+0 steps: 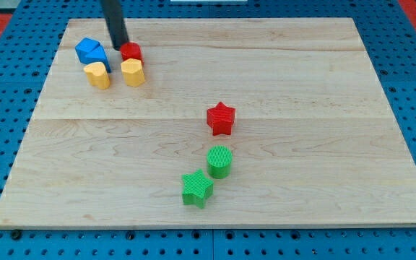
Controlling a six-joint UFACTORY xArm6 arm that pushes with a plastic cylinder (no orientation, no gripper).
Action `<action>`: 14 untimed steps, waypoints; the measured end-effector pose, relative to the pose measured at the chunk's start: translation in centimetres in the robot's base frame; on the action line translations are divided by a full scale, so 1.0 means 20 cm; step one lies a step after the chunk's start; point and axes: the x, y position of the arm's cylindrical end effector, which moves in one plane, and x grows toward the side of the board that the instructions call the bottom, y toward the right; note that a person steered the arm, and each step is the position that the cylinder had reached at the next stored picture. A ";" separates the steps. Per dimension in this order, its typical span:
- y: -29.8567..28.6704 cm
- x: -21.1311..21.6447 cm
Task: Put the red circle at the top side of the green circle
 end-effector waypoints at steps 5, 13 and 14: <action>0.41 0.37; -0.04 0.88; 0.08 0.97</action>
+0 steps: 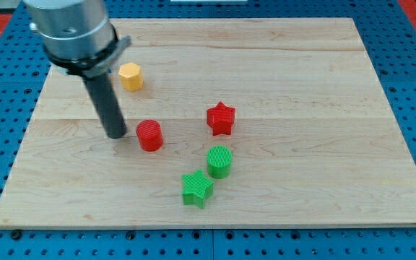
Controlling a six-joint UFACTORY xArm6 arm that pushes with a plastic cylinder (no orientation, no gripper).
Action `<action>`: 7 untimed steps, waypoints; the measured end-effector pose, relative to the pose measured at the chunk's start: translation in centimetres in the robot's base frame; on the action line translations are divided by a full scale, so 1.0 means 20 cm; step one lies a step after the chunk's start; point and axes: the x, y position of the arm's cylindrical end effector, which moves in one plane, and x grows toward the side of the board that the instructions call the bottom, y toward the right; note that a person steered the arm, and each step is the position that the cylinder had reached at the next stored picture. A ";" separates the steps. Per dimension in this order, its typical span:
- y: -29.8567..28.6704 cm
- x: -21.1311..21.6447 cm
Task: Put the red circle at the top side of the green circle
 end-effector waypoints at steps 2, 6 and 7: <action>0.39 0.04; 0.45 0.20; 0.52 0.17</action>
